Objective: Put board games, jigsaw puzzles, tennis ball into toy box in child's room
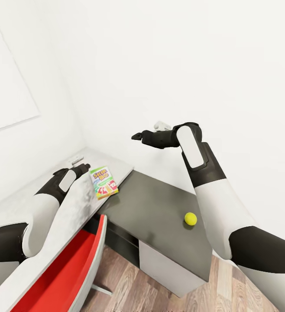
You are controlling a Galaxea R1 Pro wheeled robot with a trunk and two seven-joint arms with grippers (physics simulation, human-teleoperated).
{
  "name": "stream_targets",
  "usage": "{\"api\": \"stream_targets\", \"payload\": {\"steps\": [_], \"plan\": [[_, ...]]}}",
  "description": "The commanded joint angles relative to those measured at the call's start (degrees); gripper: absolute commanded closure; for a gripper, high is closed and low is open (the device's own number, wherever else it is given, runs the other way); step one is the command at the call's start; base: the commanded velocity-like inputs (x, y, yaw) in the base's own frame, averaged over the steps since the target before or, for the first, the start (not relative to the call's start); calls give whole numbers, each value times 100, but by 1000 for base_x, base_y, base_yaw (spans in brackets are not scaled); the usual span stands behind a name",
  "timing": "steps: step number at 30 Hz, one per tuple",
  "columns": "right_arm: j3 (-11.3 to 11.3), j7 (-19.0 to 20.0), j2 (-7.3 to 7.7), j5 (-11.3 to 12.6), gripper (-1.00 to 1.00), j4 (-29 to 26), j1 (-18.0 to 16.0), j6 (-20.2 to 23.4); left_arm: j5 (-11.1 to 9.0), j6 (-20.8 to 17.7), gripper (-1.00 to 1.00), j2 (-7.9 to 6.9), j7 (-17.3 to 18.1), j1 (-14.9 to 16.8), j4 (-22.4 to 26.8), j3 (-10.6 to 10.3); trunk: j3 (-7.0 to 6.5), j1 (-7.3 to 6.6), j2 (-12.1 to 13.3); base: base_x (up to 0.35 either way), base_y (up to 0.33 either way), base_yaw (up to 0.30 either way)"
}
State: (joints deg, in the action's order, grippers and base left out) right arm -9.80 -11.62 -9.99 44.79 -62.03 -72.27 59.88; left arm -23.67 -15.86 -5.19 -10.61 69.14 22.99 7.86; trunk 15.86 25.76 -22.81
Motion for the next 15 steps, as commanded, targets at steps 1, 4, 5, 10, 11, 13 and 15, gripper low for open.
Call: {"api": "stream_targets", "payload": {"steps": [1,4,5,10,11,13,15], "plan": [[-3,-60,-1,58,-100,-2,-6,12,-61,-28,-100,0,-29,3,13,6,20,3,-12,0,0,-87],[-4,-60,-1,57,-100,-2,-6,12,-61,-21,-100,0,-29,3,30,12,46,3,-12,0,0,-105],[-4,-60,-1,57,-100,-2,-6,12,-63,-19,-100,0,-29,3,37,13,54,3,-12,0,0,-115],[2,-60,-1,52,-100,-2,-6,12,-69,-21,-100,5,-29,8,91,17,97,3,-12,0,0,-123],[2,-60,-1,53,-100,-2,-6,12,-70,-24,-100,6,-29,8,108,18,106,3,-12,0,0,-126],[3,-60,-1,58,-100,-2,-6,12,-76,-48,-100,6,-24,10,185,20,123,3,-12,0,0,-127],[4,-60,-1,61,-100,-2,-6,12,-81,-89,-100,6,-17,11,298,21,140,3,-12,0,0,-128]]}}
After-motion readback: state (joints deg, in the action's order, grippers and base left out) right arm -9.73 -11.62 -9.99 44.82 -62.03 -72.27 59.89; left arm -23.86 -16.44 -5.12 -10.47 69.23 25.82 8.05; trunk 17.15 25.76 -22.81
